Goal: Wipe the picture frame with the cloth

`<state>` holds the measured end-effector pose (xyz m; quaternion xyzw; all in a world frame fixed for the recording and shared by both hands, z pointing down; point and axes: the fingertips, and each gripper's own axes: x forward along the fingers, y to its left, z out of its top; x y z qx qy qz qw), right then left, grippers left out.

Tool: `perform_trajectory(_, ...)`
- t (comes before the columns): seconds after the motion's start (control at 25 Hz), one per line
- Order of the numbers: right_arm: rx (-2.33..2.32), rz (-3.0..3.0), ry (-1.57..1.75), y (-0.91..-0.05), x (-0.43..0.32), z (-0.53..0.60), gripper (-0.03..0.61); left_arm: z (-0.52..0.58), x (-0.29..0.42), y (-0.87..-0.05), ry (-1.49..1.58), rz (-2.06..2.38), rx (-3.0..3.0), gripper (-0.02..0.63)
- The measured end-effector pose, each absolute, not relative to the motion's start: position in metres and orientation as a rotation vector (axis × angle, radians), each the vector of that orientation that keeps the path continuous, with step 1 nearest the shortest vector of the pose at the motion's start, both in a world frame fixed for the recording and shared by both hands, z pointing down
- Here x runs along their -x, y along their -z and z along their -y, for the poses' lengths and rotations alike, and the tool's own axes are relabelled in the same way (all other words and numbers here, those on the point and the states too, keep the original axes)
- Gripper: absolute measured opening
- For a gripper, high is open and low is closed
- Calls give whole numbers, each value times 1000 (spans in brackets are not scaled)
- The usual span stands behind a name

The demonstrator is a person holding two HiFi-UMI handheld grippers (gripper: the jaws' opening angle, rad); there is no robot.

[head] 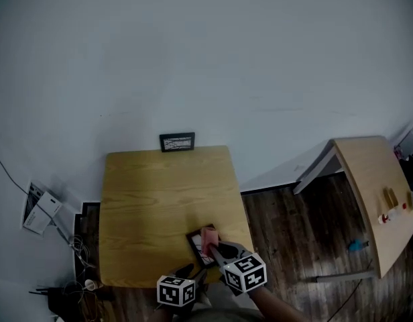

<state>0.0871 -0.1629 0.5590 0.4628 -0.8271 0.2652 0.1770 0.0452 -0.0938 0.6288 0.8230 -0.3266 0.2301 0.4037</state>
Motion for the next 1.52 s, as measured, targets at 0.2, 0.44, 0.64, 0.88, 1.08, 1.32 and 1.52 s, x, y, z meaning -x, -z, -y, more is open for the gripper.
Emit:
perform_trajectory(0.2,-1178,2328,-746,-583,-82,177,18,99,-59,-645,-637,843,-2052,175)
perform_trajectory(0.44,-1041,2297,-757,-610,-75,185,18,105,-67,-659,-653,898,-2000,165)
perform_trajectory(0.64,-935,2270,-743,-627,-69,191,18,111,-67,-661,-664,951,-1983,136)
perform_trajectory(0.88,-835,2222,-718,-648,-64,192,18,113,-66,-663,-700,1009,-1977,116)
perform_trajectory(1.08,-801,2163,-679,-663,-61,194,18,116,-61,-670,-716,1044,-1960,86)
perform_trajectory(1.32,-802,2133,-618,-676,-61,196,18,113,-59,-675,-718,1050,-1948,87)
perform_trajectory(1.52,-795,2126,-587,-680,-62,197,18,115,-61,-673,-723,1046,-1944,91)
